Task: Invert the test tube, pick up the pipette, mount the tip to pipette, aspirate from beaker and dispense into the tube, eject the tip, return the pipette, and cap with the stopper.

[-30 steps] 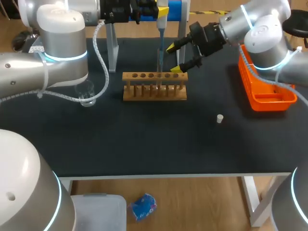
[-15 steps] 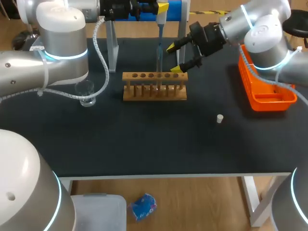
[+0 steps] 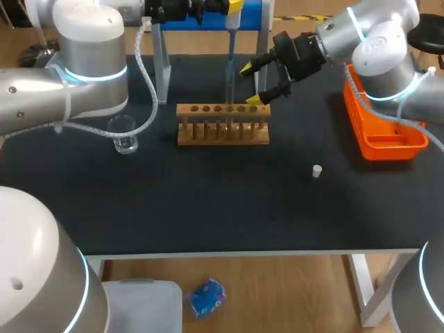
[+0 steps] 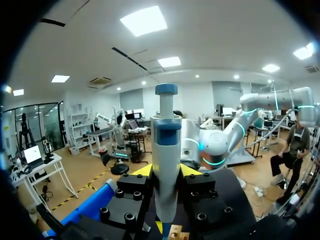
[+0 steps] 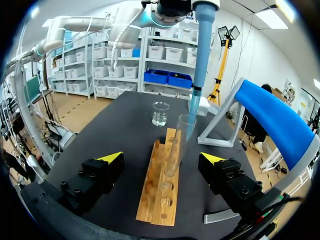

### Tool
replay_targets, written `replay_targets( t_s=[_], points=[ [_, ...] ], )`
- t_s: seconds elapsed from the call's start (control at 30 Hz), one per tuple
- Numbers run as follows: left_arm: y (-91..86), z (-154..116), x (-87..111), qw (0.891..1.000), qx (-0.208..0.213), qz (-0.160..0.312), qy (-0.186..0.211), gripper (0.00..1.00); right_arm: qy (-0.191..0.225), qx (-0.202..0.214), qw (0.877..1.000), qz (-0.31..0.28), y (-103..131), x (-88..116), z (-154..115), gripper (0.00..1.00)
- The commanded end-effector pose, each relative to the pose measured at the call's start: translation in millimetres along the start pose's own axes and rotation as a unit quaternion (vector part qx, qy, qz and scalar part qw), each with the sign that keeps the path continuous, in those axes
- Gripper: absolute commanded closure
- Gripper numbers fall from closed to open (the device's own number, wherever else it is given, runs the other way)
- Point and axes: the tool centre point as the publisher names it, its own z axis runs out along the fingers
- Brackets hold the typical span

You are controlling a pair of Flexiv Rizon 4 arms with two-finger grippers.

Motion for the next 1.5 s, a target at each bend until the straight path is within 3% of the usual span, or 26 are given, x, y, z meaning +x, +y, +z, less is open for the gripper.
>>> replay_targets(
  t_s=[0.03, 1.03, 1.5],
  points=[
    [-6.8, -1.4, -0.3, 1.0, -0.006, 0.0, 0.002, 1.0, 0.001, 0.0, 1.0, 0.0, -0.4, -0.3, -0.1, 0.0],
    [-45.4, -1.1, 12.1, 1.0, -0.021, 0.011, 0.008, 1.0, 0.001, 0.0, 1.0, 0.0, -0.4, -0.3, -0.1, 0.0],
    [-65.3, -5.4, 40.7, 0.999, -0.025, 0.029, 0.002, 1.0, 0.001, 0.0, 1.0, 0.0, -0.4, -0.3, -0.1, 0.0]
  ],
)
